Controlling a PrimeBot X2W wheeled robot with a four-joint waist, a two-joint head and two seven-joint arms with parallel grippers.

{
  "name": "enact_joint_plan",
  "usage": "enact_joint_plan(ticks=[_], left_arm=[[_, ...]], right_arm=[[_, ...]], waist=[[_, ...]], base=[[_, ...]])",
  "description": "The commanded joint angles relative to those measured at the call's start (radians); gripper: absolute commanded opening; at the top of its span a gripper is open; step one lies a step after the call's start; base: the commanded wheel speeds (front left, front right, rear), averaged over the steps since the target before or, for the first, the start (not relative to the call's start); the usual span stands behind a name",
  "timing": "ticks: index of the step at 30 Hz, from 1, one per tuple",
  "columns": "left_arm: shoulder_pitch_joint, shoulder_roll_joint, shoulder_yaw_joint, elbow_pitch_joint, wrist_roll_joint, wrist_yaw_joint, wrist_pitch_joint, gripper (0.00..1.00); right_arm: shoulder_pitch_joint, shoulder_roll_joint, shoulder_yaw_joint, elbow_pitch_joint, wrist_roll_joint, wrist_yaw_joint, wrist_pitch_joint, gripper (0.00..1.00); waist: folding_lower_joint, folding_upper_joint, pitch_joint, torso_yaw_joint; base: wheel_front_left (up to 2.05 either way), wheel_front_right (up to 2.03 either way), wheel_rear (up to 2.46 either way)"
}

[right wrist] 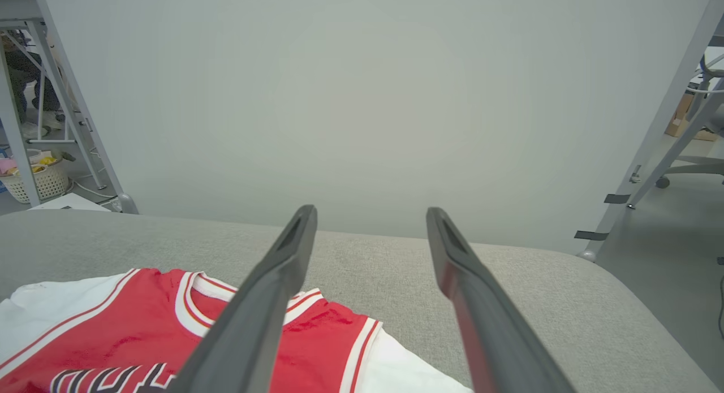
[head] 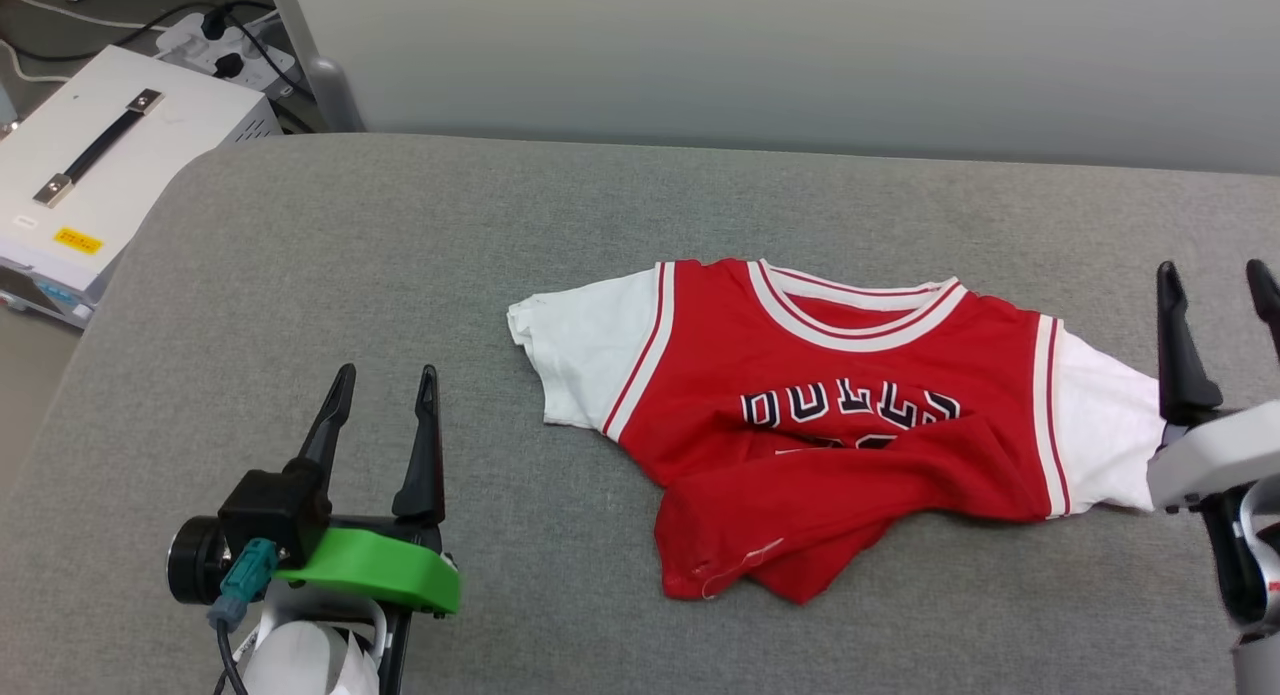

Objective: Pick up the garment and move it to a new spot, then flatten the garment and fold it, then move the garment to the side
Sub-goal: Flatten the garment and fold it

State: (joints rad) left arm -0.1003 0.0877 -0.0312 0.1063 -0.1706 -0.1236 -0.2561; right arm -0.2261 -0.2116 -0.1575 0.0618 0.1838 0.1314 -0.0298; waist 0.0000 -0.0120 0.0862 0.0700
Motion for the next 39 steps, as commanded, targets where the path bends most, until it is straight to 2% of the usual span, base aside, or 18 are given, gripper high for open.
enact_joint_plan(ticks=[1,7,12,16,22,25,30,34,39], left_arm=[[0.016,-0.005,-0.001,-0.007,-0.009,-0.005,-0.006,1.0],[0.027,-0.006,-0.006,-0.035,-0.027,-0.006,-0.006,1.0],[0.017,0.004,-0.027,-0.022,-0.041,-0.007,-0.006,1.0],[-0.057,0.057,-0.093,-0.007,-0.089,-0.007,0.039,1.0],[-0.277,0.189,-0.219,-0.017,-0.224,-0.007,0.265,1.0],[-0.405,0.267,-0.294,0.002,-0.31,-0.007,0.426,1.0],[-0.585,0.382,-0.363,0.097,-0.435,-0.007,0.704,1.0],[-0.681,0.447,-0.415,0.174,-0.513,-0.007,0.893,1.0],[-0.765,0.487,-0.45,0.238,-0.579,-0.007,1.066,1.0]], right_arm=[[0.039,0.013,0.01,-0.03,0.011,-0.001,-0.023,1.0],[0.111,0.062,0.025,-0.089,0.016,-0.001,-0.07,1.0],[0.119,0.075,0.033,-0.099,0.016,-0.001,-0.085,1.0],[0.105,0.072,0.027,-0.118,0.007,-0.001,-0.094,1.0],[0.066,0.07,0.033,-0.145,0.006,-0.001,-0.114,1.0],[0.05,0.072,0.036,-0.15,0.004,-0.001,-0.123,1.0],[0.022,0.081,0.047,-0.147,0.0,-0.001,-0.136,1.0],[0.005,0.093,0.049,-0.132,0.002,-0.001,-0.142,1.0],[-0.012,0.098,0.055,-0.12,-0.003,-0.001,-0.157,1.0]], waist=[[0.0,0.012,-0.008,-0.012],[0.0,0.012,-0.002,-0.033],[0.0,0.012,0.022,-0.046],[0.0,0.012,0.062,-0.056],[0.0,0.012,0.146,-0.087],[0.0,0.012,0.184,-0.106],[0.0,0.012,0.244,-0.148],[0.0,0.012,0.281,-0.176],[0.0,0.012,0.32,-0.195]], base=[[0.0,0.0,0.0],[0.0,0.0,0.0],[0.0,0.0,0.0],[0.0,0.0,0.0],[0.0,0.0,0.0],[0.0,0.0,0.0],[0.0,0.0,0.0],[0.0,0.0,0.0],[0.0,0.0,0.0]])
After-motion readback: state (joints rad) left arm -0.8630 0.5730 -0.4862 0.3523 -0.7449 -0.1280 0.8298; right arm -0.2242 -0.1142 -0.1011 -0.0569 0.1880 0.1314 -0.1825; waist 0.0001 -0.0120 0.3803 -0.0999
